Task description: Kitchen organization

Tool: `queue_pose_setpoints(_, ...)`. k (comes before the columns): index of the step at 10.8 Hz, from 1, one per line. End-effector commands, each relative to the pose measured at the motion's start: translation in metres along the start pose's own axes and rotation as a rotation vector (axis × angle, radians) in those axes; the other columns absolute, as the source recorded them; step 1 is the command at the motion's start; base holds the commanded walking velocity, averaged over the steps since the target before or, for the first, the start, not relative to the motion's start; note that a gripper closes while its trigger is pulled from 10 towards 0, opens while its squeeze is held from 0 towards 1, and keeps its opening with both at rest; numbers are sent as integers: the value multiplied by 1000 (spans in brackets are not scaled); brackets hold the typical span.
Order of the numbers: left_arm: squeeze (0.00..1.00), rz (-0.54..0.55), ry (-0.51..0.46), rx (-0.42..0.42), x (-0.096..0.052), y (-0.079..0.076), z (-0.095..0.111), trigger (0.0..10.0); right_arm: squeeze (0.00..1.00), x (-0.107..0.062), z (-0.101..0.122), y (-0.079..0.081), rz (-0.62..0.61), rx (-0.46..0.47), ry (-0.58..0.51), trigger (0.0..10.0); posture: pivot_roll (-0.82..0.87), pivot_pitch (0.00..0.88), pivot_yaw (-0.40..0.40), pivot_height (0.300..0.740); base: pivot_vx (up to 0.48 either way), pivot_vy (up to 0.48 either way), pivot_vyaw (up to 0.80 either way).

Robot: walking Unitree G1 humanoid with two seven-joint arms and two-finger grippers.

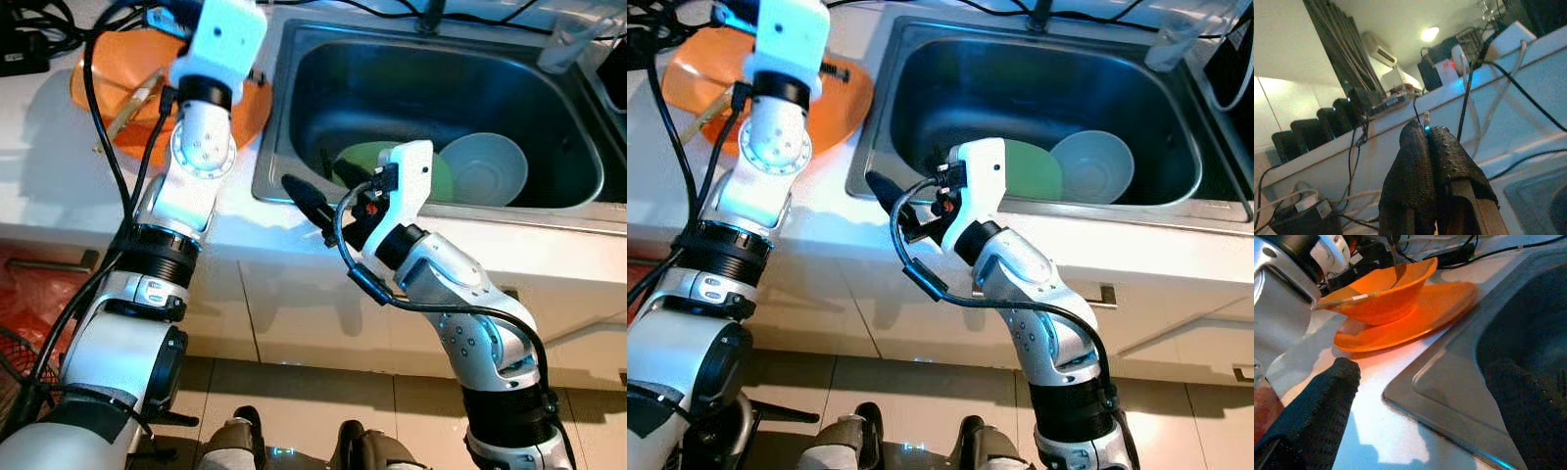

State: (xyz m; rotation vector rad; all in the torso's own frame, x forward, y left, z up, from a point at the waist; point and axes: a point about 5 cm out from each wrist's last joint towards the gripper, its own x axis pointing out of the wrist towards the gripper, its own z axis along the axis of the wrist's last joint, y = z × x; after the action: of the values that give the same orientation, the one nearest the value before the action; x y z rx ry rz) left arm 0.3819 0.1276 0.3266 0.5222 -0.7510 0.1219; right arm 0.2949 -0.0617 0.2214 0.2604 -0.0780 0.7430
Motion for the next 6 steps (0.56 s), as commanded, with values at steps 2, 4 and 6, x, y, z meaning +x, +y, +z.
queue_pose_setpoints(2,0,14,-32,-20,2,4,10,0,0,1,9,3,38,10,-44,10000,-8,177,-65,740,0,0,0)
queue_pose_setpoints(4,0,17,-47,-34,2,4,15,0,0,2,13,5,59,25,-71,10000,-5,172,-64,740,0,0,0)
queue_pose_setpoints(6,0,15,-78,-66,2,0,27,0,0,4,21,7,81,29,-109,10000,-5,165,-59,740,0,0,0)
